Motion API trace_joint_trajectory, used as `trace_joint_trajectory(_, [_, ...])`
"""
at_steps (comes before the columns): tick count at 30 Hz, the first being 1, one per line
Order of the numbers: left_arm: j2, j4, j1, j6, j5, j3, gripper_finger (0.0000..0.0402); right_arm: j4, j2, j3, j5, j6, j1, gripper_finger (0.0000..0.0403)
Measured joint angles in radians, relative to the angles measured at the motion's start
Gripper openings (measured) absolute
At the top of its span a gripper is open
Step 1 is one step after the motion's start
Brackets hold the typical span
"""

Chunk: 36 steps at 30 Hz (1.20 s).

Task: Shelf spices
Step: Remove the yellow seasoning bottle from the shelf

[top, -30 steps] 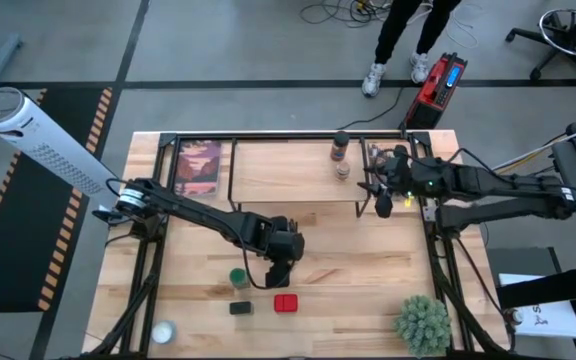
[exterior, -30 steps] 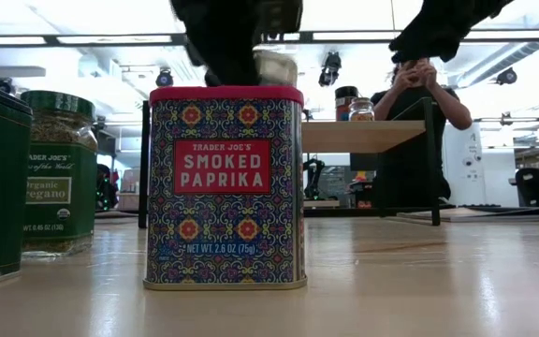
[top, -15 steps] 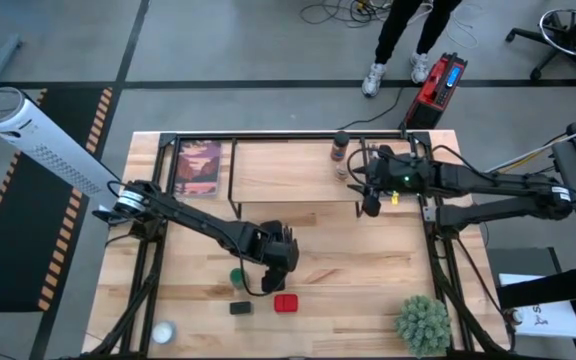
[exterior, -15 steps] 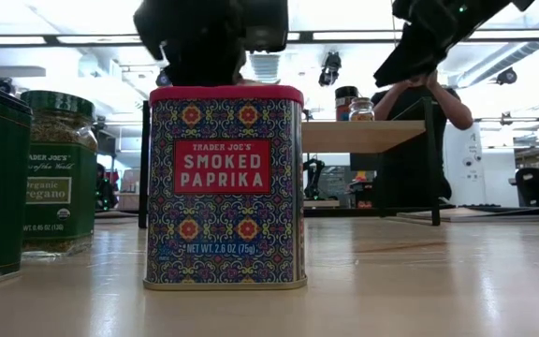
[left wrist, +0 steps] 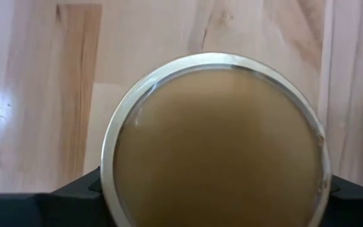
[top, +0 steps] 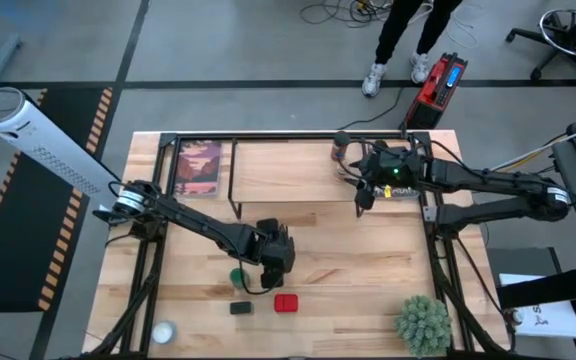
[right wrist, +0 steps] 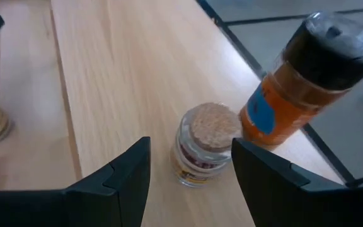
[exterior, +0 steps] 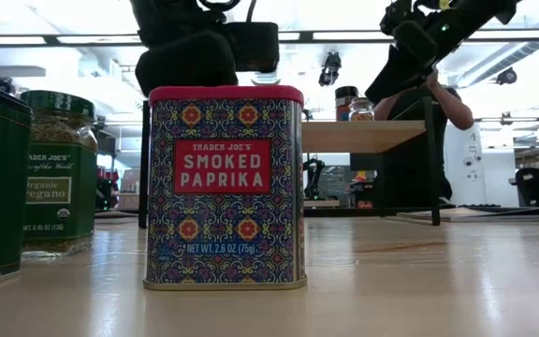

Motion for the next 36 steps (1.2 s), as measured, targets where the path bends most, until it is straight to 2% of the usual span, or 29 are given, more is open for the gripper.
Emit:
trace_joint_trajectory(8, [-0.004,0.036,0.0,-0.015,-0.015,-0.028,0.0266,0.045,0.055,0.0,-0.001,-0.006,-0.009,0.0199])
trace_joint_trajectory(26, [-0.017,0.02,0.0,-0.02,-0.022,-0.031,0.0313,0.093,0.073,0.0,0.018,-0.036,-0.013,0.0199])
trace_joint_trajectory(36, [-0.095,0.021,0.0,-0.039,0.015,-0.031,0.0332,0.105,0.076,0.0,0.015,-0.041,-0.014,0.0199])
